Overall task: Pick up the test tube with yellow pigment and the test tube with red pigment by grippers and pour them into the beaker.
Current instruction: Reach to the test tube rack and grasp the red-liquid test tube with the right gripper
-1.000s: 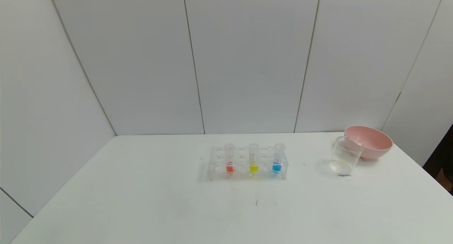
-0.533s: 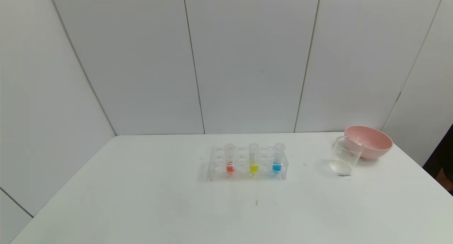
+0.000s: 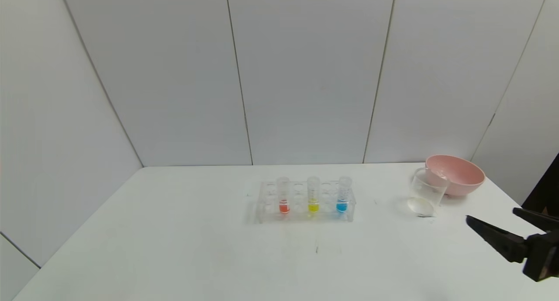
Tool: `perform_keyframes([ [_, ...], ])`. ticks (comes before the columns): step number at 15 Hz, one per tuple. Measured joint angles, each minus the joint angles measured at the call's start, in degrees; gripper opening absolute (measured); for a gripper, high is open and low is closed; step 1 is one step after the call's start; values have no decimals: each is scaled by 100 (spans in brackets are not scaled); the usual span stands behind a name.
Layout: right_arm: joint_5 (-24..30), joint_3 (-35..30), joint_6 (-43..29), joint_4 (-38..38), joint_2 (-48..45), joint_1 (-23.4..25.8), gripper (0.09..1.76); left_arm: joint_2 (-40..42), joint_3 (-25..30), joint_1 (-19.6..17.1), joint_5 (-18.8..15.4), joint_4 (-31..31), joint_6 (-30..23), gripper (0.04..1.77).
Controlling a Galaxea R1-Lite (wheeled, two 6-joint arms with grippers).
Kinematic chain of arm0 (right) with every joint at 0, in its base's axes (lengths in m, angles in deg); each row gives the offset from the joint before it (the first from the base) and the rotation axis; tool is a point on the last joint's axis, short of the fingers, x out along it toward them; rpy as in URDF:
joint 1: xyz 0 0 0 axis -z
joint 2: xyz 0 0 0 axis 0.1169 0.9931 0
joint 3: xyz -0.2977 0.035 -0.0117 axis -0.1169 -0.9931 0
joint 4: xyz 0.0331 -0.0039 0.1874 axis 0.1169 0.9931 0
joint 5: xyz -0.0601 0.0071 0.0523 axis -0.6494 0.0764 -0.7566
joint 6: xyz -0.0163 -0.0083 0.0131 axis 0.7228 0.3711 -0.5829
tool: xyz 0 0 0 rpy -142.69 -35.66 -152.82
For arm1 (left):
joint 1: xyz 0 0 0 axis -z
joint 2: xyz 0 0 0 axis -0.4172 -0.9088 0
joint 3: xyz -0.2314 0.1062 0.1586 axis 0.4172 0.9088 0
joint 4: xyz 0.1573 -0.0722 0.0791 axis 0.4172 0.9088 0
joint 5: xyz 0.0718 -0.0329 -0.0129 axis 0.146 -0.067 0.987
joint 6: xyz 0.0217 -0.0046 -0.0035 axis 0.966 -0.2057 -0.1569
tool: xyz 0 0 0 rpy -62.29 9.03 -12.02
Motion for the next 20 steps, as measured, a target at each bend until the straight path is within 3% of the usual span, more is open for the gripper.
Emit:
perform_keyframes([
  [5,-1585,751,-874,-104,1384,-2188,171,0,0,0,0,-2,0,172],
  [9,-2416,1547,-1301,-174,2472,-3307,171,0,0,0,0,0,2,172],
  [14,-3163,2406,-1476,-684,3832,-3997,171,0,0,0,-2,0,0,172],
  [20,-3300,3206,-1446,-684,4931,-4164,171,0,0,0,-2,0,0,172],
])
